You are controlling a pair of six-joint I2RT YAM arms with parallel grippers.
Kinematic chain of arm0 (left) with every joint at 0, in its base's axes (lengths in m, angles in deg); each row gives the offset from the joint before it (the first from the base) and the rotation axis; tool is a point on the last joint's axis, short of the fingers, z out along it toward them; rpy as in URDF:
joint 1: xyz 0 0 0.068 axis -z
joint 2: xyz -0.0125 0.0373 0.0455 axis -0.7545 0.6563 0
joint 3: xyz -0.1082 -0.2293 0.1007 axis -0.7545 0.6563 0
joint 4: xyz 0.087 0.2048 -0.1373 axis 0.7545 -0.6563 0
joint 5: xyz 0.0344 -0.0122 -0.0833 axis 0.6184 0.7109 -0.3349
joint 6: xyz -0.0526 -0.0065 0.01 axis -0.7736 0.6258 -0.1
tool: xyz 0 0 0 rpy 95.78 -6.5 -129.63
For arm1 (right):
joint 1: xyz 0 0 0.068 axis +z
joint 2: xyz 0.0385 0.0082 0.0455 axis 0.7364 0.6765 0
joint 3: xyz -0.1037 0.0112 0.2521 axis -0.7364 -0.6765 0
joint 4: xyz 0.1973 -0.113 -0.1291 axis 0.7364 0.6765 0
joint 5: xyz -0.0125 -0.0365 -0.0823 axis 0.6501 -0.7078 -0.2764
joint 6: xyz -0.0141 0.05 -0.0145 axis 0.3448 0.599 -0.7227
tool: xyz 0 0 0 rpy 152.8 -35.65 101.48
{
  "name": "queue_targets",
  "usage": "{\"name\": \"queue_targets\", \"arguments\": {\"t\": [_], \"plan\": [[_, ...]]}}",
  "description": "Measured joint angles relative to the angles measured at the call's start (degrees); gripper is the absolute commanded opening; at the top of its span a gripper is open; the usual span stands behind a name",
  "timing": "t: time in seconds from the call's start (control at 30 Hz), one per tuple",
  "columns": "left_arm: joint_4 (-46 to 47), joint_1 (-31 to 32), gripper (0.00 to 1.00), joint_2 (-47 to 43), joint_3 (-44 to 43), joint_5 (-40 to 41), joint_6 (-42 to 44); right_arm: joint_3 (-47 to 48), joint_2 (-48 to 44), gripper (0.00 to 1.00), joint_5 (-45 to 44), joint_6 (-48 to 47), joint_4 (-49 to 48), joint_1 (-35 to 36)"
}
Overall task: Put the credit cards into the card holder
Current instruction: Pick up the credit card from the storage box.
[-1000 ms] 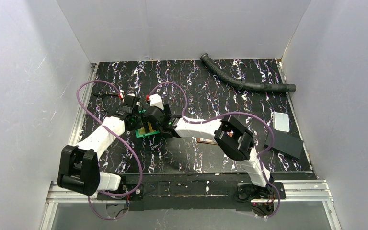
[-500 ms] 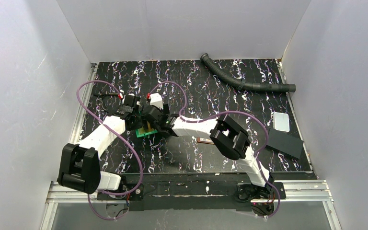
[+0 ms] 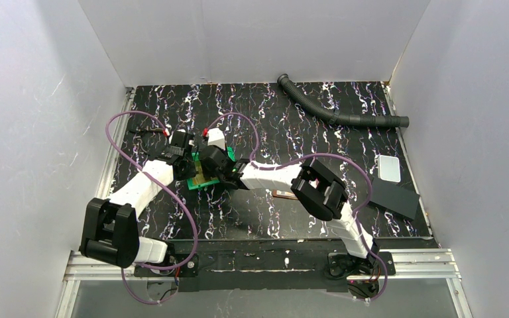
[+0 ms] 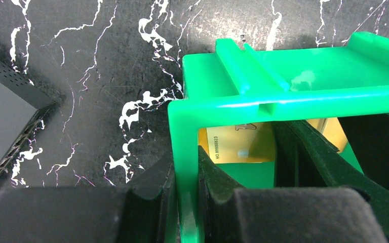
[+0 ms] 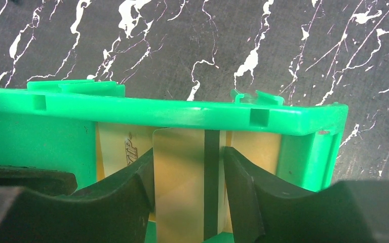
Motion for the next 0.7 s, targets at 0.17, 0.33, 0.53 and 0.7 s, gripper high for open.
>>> {"name": "queue_targets", "arguments": {"t": [0.17, 0.33, 0.53, 0.7], "plan": [[0.00, -0.02, 0.00, 0.80, -0.18, 0.16, -0.16, -1.36, -0.99, 0.30, -0.09, -1.12, -1.00, -0.03], [-0.07, 0.00, 0.00, 0.95, -0.53, 0.18, -0.26, -2.69, -1.99, 0.12, -0.69, -1.82, -1.10, -0.92], [-1.51, 0.24, 0.00, 1.49, -1.35, 0.44, 0.43, -3.58, -1.99, 0.09, 0.73, -3.26, 2.50, -2.13], [-2.82, 0.26, 0.00, 3.86, -3.20, 0.55, 1.36, -3.58, -2.28, 0.01, 2.80, -5.25, 3.29, -2.54]]}}
